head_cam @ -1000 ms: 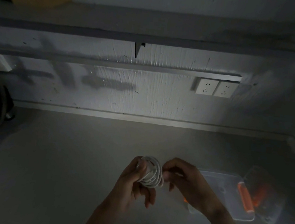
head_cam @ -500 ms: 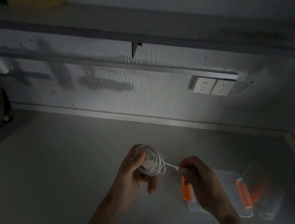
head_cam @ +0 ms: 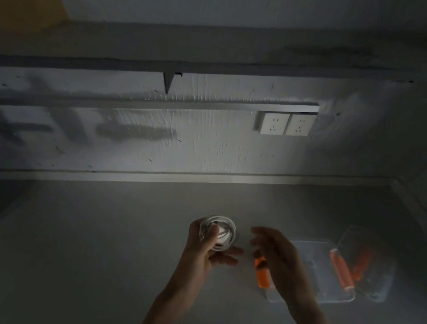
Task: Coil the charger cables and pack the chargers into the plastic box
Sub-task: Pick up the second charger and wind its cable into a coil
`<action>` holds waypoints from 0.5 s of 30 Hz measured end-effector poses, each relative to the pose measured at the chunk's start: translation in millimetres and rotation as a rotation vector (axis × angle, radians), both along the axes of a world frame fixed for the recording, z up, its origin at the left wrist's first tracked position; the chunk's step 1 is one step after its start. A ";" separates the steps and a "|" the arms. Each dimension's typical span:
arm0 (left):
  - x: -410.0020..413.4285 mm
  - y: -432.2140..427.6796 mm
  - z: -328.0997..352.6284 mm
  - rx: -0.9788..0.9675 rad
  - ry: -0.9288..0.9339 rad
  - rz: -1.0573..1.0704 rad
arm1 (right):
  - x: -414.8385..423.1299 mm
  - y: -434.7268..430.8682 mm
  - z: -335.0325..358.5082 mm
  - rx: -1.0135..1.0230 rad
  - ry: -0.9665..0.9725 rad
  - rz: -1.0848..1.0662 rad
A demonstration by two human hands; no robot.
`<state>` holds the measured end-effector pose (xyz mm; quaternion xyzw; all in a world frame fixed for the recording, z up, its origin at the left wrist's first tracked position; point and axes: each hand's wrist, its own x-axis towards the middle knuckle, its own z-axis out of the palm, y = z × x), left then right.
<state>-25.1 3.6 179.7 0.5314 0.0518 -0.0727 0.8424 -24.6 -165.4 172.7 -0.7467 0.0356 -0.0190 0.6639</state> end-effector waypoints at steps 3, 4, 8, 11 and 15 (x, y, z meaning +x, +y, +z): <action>-2.2 -22.5 -12.2 0.048 0.003 -0.043 | -12.6 -6.2 -1.5 0.057 0.072 0.052; -4.0 -31.9 -17.2 0.085 0.001 -0.062 | -15.5 -8.8 -5.1 0.076 0.111 0.042; -13.2 -70.7 -38.9 0.283 -0.063 -0.138 | -29.7 -30.6 -18.0 0.242 0.235 -0.072; -17.2 -101.2 -47.7 0.314 -0.181 -0.290 | -37.9 -65.5 -18.5 0.483 0.280 -0.082; -5.2 -127.3 -53.6 0.599 -0.405 -0.591 | -35.2 -118.1 -23.5 0.569 0.358 -0.013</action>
